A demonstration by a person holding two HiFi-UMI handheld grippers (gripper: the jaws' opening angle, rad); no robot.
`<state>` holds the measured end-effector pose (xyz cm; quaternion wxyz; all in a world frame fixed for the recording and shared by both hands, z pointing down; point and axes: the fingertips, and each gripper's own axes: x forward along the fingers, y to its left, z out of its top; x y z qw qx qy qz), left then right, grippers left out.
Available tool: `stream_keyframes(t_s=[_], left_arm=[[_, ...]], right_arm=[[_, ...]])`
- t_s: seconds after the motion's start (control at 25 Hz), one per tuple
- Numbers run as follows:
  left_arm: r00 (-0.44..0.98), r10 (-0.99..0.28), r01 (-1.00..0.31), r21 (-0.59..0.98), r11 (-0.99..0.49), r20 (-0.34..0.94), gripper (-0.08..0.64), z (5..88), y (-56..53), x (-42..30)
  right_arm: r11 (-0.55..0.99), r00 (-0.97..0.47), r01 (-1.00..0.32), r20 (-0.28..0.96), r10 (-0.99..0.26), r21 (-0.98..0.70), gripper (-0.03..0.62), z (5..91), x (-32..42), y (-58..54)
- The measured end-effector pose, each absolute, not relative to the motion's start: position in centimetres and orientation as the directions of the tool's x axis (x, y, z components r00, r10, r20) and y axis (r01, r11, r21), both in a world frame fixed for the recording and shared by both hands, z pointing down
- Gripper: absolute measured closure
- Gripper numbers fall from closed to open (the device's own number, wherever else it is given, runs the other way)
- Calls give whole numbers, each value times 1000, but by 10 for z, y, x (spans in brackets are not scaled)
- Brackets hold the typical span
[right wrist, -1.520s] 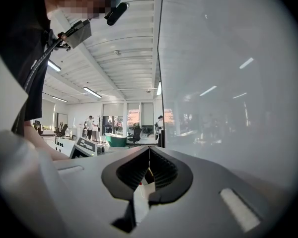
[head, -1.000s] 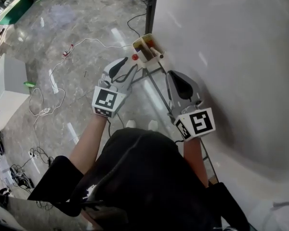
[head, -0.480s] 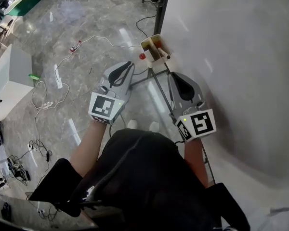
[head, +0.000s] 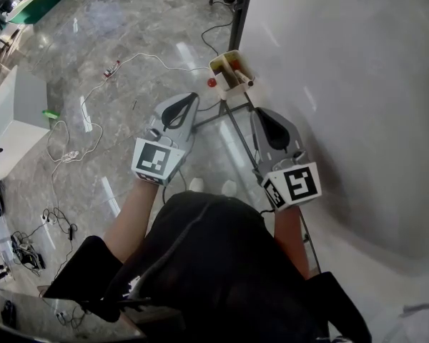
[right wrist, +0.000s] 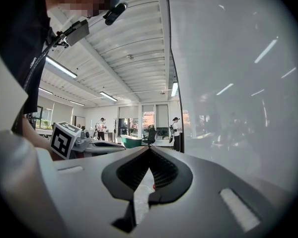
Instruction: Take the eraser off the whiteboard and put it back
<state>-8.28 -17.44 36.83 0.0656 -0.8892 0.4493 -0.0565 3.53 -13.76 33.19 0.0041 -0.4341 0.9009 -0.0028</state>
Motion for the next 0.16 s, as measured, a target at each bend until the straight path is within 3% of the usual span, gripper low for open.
stream_keyframes(t_s=[0.16], left_arm=[[587,-809,-795,-163,-585,37,554,366,-175,-90]], right_arm=[[620,-620,-785,-5,-785,-4,583,331,31,-138]])
